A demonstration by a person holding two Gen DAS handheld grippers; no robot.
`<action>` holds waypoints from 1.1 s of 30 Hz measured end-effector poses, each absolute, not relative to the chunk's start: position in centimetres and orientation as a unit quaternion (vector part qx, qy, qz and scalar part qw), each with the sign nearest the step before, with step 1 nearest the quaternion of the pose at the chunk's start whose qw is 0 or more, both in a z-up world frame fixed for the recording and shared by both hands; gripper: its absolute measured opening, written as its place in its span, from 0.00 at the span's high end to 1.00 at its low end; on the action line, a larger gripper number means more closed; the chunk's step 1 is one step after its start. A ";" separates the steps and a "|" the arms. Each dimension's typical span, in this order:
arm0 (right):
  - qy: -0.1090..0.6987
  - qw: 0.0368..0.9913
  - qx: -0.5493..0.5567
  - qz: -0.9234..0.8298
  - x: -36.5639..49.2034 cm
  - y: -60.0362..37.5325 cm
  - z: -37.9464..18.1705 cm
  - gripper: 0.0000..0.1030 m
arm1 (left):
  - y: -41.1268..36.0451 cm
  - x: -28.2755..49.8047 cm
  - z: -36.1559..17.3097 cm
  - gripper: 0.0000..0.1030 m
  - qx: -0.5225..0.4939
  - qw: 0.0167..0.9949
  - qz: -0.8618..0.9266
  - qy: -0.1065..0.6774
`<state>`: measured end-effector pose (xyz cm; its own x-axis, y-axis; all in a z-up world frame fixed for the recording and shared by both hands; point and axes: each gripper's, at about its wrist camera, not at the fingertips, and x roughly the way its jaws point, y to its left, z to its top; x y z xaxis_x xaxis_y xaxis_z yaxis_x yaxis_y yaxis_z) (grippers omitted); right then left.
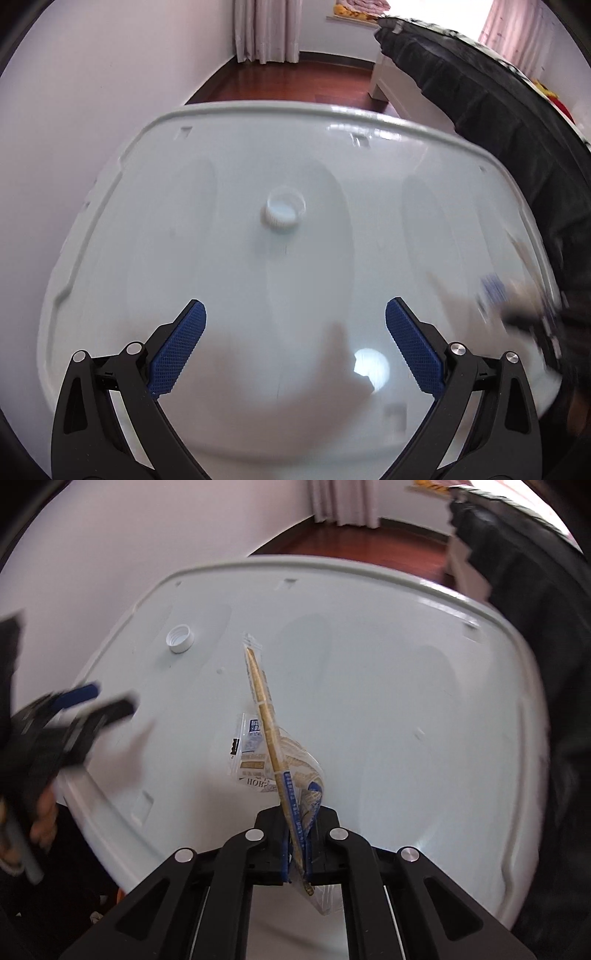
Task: Collect trash
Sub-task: 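Grasp the white bottle cap with the left tool while the right tool holds the packet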
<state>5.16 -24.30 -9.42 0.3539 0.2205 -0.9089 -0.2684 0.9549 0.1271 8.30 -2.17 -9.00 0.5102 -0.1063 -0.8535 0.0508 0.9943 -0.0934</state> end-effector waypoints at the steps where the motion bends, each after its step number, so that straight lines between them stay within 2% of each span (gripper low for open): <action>1: 0.545 0.825 -0.018 0.145 4.6 -24.6 -9.3 0.95 | -2.2 8.9 -9.1 0.08 -0.035 0.868 -0.043 0.493; 7: 0.515 0.845 -0.008 0.148 2.5 -25.6 -8.0 0.95 | -2.1 12.9 -10.4 0.08 -0.058 0.865 -0.029 0.498; 17: 0.510 0.844 0.002 0.163 2.5 -25.7 -7.6 0.95 | -3.7 15.9 -12.4 0.10 0.021 0.872 -0.006 0.489; 18: 0.510 0.844 0.003 0.165 2.5 -25.6 -7.6 0.95 | -3.7 15.9 -12.3 0.14 0.020 0.875 -0.010 0.483; 20: 0.509 0.845 0.004 0.165 2.6 -25.6 -7.5 0.95 | -3.7 15.8 -12.3 0.29 0.026 0.883 -0.013 0.469; 22: 0.508 0.845 0.005 0.164 2.5 -25.6 -7.4 0.95 | -4.2 15.7 -12.0 0.56 0.037 0.886 -0.026 0.462; 24: 0.508 0.846 0.005 0.161 2.8 -25.7 -7.4 0.95 | -4.8 15.7 -11.8 0.69 0.055 0.887 -0.026 0.457; 33: 0.508 0.846 0.007 0.159 2.9 -25.9 -7.5 0.95 | -4.7 15.8 -11.8 0.70 0.056 0.889 -0.023 0.455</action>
